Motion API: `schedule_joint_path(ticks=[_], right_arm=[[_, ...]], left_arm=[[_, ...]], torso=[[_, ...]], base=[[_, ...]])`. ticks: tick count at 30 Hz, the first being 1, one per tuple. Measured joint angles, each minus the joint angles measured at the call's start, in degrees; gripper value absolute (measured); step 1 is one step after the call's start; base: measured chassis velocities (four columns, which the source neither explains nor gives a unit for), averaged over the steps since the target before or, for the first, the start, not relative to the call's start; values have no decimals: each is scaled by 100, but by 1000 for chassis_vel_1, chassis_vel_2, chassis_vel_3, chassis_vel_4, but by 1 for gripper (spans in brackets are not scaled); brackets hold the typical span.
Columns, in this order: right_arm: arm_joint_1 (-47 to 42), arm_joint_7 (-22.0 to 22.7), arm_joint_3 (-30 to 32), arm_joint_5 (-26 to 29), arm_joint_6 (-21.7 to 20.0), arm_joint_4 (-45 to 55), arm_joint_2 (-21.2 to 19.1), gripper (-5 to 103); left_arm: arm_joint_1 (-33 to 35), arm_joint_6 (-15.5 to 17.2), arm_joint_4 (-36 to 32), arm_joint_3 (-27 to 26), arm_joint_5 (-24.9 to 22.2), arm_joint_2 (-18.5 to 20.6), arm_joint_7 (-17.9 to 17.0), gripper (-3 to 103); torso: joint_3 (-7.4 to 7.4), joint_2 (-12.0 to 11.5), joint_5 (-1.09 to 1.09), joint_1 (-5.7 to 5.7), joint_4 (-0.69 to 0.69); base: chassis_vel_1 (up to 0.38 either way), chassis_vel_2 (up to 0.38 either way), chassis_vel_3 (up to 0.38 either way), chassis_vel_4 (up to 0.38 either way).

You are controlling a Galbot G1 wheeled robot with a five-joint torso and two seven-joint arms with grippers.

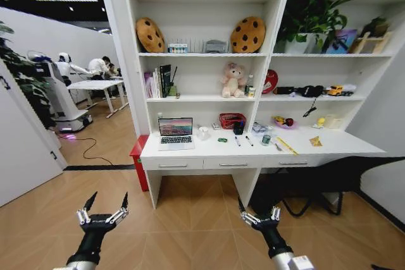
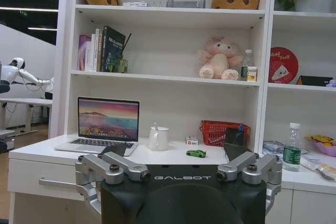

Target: Organize the objects on the table.

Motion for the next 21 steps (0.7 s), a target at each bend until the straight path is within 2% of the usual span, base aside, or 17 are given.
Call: schedule_joint_path(ticks=[19,21], right_arm=[[-67,-15,2,7,28,41,58,100],[-68,-119,21,11,95,-6,87,100]], left_arm=[[32,-25,-37,36,23,-67,-18,97],[35,-25,-40,20,21,-47,-17,97]], torso=[[0,0,0,0,0],[0,0,0,0,0]], base=[[0,0,0,0],[0,0,0,0]])
